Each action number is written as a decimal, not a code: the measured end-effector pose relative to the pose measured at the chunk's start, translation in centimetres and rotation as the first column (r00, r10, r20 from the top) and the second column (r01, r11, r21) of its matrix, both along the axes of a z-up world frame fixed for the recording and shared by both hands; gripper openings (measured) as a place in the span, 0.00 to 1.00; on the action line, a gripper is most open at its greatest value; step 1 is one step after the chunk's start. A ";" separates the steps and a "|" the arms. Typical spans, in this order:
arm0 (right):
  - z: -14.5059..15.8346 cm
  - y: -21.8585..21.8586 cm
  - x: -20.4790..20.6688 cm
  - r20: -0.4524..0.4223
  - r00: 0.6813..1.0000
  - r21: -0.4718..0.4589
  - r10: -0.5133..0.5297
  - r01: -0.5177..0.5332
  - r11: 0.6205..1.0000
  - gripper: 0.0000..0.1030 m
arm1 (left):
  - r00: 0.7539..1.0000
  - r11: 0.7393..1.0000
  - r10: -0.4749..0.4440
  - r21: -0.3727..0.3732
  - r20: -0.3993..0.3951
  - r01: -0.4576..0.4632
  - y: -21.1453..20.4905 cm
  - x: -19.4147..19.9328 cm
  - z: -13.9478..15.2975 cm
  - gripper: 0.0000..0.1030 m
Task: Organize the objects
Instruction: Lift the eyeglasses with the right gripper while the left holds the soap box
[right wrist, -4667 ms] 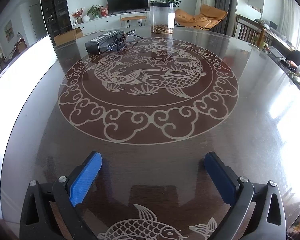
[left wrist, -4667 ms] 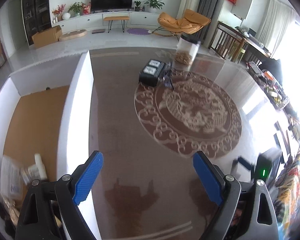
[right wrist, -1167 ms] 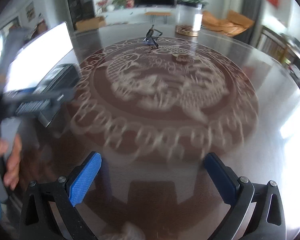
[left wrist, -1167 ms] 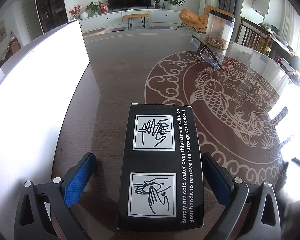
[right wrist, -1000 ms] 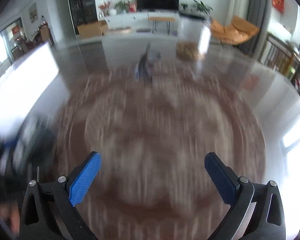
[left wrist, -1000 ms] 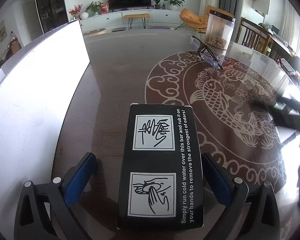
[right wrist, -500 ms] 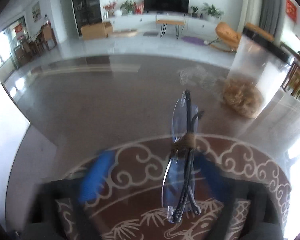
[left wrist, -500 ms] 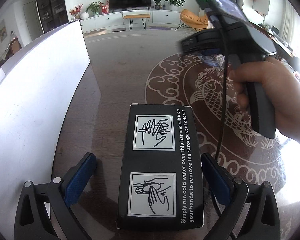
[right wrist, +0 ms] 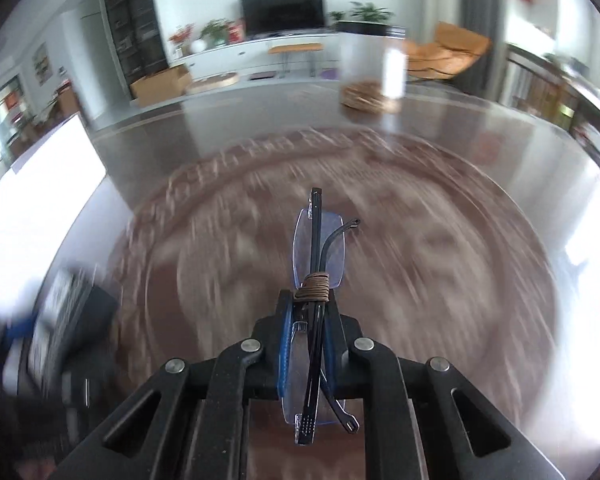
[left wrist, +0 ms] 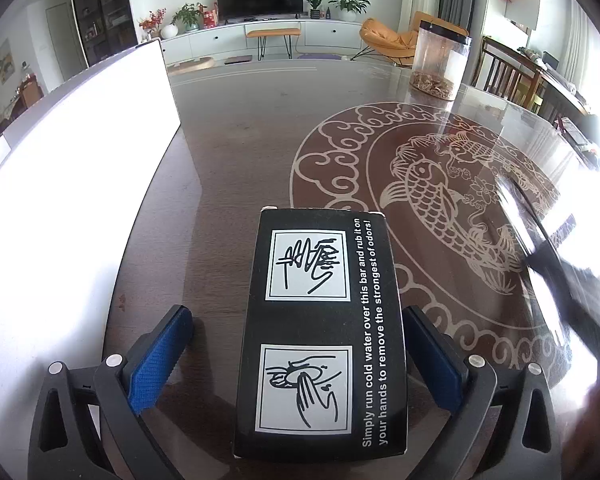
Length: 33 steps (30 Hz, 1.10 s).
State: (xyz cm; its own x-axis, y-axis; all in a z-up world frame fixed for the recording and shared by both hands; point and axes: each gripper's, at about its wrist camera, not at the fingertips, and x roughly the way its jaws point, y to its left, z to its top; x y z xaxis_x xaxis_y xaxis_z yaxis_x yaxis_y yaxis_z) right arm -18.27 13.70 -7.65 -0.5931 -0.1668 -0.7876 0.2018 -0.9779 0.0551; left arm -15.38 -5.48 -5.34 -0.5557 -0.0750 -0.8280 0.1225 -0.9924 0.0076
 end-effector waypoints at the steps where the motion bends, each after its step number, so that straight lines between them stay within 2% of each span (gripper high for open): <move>1: 0.0 0.6 2.0 0.001 1.000 0.008 -0.022 0.022 1.000 0.14 | 1.000 1.000 0.000 0.000 0.000 0.000 0.0 0.0 0.0 1.00; 5: 0.2 1.4 8.5 0.004 0.996 0.004 -0.089 0.089 0.996 0.14 | 1.000 1.000 0.000 -0.002 0.000 0.000 0.0 0.0 0.0 1.00; 8: 0.4 0.1 11.7 -0.041 0.997 0.056 -0.071 0.073 0.996 0.15 | 1.000 1.000 0.001 -0.002 0.000 -0.001 -0.1 0.0 0.0 1.00; 10: 0.4 -0.1 12.0 -0.056 0.997 0.076 -0.061 0.065 0.995 0.17 | 1.000 1.000 0.001 -0.002 0.000 -0.001 -0.2 0.0 0.0 1.00; 14: 0.7 0.4 12.6 -0.049 0.996 0.057 -0.075 0.077 0.995 0.25 | 1.000 1.000 0.000 -0.001 0.000 0.000 -0.2 0.0 0.1 1.00; 15: 0.7 0.5 12.5 -0.044 0.997 0.039 -0.060 0.062 0.997 0.29 | 1.000 1.000 0.000 -0.001 0.000 0.000 -0.2 -0.1 0.1 1.00; 16: 0.8 0.2 12.7 -0.044 0.998 0.036 -0.047 0.048 0.998 0.37 | 1.000 1.000 0.000 -0.001 0.000 0.000 -0.2 0.0 0.0 1.00; 19: 0.5 -0.5 12.7 -0.043 0.998 0.073 -0.035 0.038 0.997 0.58 | 1.000 1.000 0.000 -0.001 0.000 0.000 -0.2 -0.1 0.0 1.00; 20: 0.5 -0.3 12.8 -0.035 0.999 0.059 -0.039 0.041 0.997 0.60 | 1.000 1.000 0.000 -0.001 0.000 0.000 -0.2 -0.1 0.0 1.00; 23: 0.4 0.0 13.0 -0.032 0.999 0.034 -0.041 0.042 0.999 0.63 | 1.000 1.000 0.000 -0.001 0.000 0.000 -0.2 -0.1 0.0 1.00; 26: 0.2 -0.4 13.0 -0.030 0.999 0.050 -0.030 0.032 0.998 0.67 | 1.000 1.000 0.000 -0.001 0.000 0.000 -0.2 -0.1 0.0 1.00; 33: 0.3 -0.4 13.3 -0.027 0.999 0.052 -0.023 0.024 0.998 0.69 | 1.000 1.000 0.000 -0.001 0.000 0.000 -0.2 -0.1 0.0 1.00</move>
State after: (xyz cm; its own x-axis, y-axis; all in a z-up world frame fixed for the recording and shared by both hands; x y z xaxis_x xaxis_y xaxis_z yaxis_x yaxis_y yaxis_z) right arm -4.93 13.33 -7.36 -0.6171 -0.1111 -0.7790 0.1794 -0.9838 -0.0017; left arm -15.44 -5.68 -5.31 -0.5557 -0.0758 -0.8279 0.1226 -0.9924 0.0086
